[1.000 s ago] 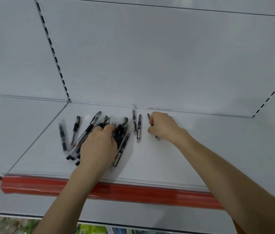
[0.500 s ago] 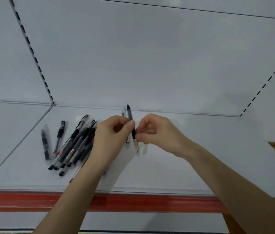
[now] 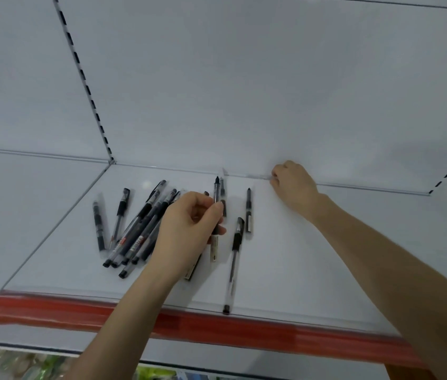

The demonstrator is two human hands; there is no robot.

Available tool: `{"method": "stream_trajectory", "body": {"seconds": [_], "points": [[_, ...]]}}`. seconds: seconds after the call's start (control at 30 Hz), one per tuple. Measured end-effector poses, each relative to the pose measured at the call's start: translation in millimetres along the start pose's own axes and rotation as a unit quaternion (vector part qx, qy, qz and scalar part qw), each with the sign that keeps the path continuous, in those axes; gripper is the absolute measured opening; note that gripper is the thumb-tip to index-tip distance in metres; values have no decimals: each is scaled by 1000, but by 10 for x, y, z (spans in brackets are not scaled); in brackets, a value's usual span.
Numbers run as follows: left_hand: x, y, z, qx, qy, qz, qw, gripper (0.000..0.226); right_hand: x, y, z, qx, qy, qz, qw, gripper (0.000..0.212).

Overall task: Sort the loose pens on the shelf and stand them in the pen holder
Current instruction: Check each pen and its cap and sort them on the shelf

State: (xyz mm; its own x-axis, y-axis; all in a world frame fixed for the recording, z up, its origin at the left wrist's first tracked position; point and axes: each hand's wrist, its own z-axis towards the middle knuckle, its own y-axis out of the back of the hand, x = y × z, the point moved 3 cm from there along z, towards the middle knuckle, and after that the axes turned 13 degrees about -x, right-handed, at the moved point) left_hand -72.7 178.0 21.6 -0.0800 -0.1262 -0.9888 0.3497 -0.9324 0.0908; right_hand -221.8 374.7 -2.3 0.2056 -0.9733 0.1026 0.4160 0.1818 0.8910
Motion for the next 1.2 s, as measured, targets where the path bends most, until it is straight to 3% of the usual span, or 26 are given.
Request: {"method": "stream_trajectory", "body": {"seconds": [0.3, 0.4, 0.47, 0.57, 0.63, 0.8, 1.2], "points": [[-10, -44, 3, 21, 11, -5, 1000, 9, -41, 79, 24, 29, -47, 64, 996, 23], [-43, -44, -3, 28, 9, -15, 999, 9, -35, 234, -14, 3, -109, 179, 978, 20], [-71, -51, -6, 30, 4, -23, 999, 9, 62, 447, -78, -23, -173, 341, 924, 14], [-134, -84, -29, 40, -10, -22, 999, 9, 290, 806, -227, -22, -216, 554, 804, 15], [-177, -109, -58, 46, -23, -19, 998, 8, 418, 1000, -329, -33, -201, 597, 776, 21], [-229, -125, -98, 45, -38, -24, 998, 9, 580, 1209, -496, -58, -170, 616, 767, 16], [-235, -73, -135, 36, -70, -4, 997, 6, 749, 1197, -678, -38, -136, 605, 784, 16]]}}
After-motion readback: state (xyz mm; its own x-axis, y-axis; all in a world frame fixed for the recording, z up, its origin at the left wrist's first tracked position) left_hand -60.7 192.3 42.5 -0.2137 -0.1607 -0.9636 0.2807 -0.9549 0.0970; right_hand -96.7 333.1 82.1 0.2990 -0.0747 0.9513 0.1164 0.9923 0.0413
